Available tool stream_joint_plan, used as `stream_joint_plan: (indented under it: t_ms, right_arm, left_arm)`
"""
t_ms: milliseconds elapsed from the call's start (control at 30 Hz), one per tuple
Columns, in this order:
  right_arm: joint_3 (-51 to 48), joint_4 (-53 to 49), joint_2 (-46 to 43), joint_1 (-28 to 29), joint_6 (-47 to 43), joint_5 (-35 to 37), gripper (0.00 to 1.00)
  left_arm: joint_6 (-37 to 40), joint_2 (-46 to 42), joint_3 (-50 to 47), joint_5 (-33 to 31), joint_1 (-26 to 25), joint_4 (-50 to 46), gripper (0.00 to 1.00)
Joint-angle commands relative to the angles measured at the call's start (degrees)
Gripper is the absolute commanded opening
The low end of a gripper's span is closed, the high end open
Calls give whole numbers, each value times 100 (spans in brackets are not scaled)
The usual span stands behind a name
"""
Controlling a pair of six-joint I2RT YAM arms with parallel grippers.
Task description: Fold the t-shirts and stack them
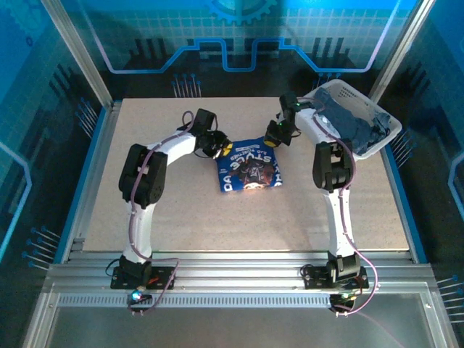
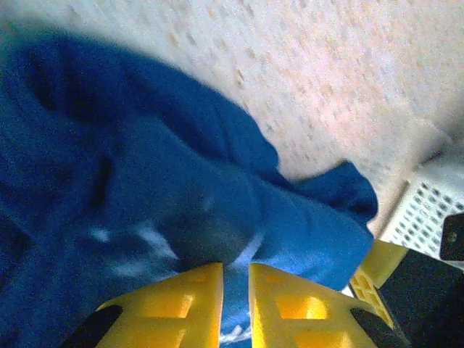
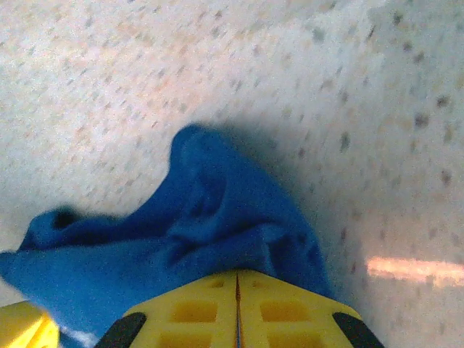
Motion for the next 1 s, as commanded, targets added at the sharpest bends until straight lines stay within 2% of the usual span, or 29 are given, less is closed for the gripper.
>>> stream_joint_plan:
  t_ms: [0, 167, 367, 467, 567, 667, 767, 833, 967]
  right_arm:
    - [460, -164, 390, -100, -6, -96, 10]
    - [666, -162, 660, -68, 102, -296, 14]
    - [235, 304, -51, -48, 86, -362, 30]
    - [56, 293, -570, -74, 53, -230, 35]
    - [-504, 347, -1351, -78, 21, 121, 35]
    - [-1487, 679, -2280, -93, 163, 288, 37]
    - [-2665, 1183, -3233, -88, 464, 229, 36]
    - [-3449, 1565, -3855, -82, 695, 112, 36]
    - [-4306, 1843, -4634, -130, 889, -174, 35]
  left_arm:
    - [383, 279, 255, -306, 251, -619, 18]
    - [680, 608, 510, -174, 444, -859, 16]
    - [991, 547, 744, -205, 566, -1170, 18]
    - [1139, 69, 741, -668, 554, -1382, 27]
    - [935, -680, 459, -982, 428, -1320, 36]
    - [342, -1287, 46, -1064, 60, -1192, 40]
    - [-708, -1670, -533, -1186, -513, -668, 41]
    - [-1550, -1719, -819, -1445, -977, -168, 42]
    - [-2589, -1387, -836, -2047, -1573, 526, 42]
